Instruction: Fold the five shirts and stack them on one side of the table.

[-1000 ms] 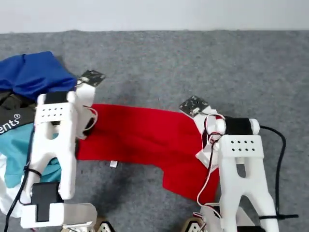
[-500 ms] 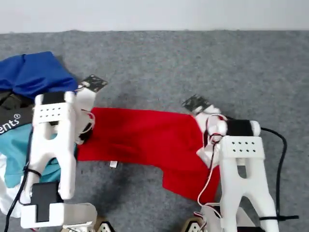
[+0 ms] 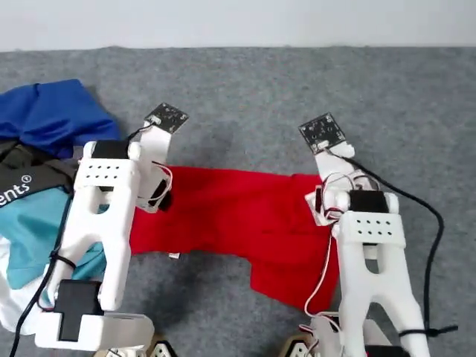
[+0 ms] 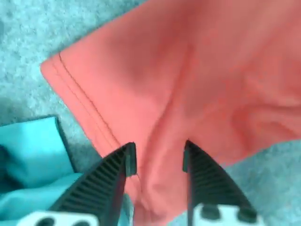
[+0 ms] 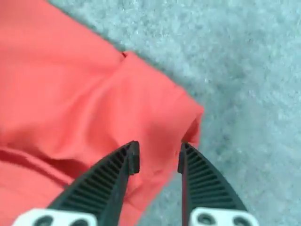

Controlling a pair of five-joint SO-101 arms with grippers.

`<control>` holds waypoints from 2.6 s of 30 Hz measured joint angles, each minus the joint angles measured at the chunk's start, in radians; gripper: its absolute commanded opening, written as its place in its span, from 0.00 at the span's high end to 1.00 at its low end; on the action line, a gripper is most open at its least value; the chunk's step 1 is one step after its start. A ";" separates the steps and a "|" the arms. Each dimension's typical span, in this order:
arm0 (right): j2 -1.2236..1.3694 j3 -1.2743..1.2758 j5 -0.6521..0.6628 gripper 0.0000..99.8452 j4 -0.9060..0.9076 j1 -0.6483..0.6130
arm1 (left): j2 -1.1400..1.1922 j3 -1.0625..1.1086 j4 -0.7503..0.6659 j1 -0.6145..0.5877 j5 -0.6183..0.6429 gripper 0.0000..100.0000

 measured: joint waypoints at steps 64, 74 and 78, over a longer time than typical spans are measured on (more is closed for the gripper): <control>0.037 0.049 0.095 0.85 0.121 -0.003 | 0.493 -0.163 -0.615 -0.081 0.106 0.84; 0.037 0.049 0.203 0.85 0.227 -0.032 | 0.548 -0.433 -0.331 -0.084 0.106 0.84; 0.037 0.049 0.313 0.85 0.305 -0.063 | 0.525 -0.548 -0.164 -0.084 0.106 0.84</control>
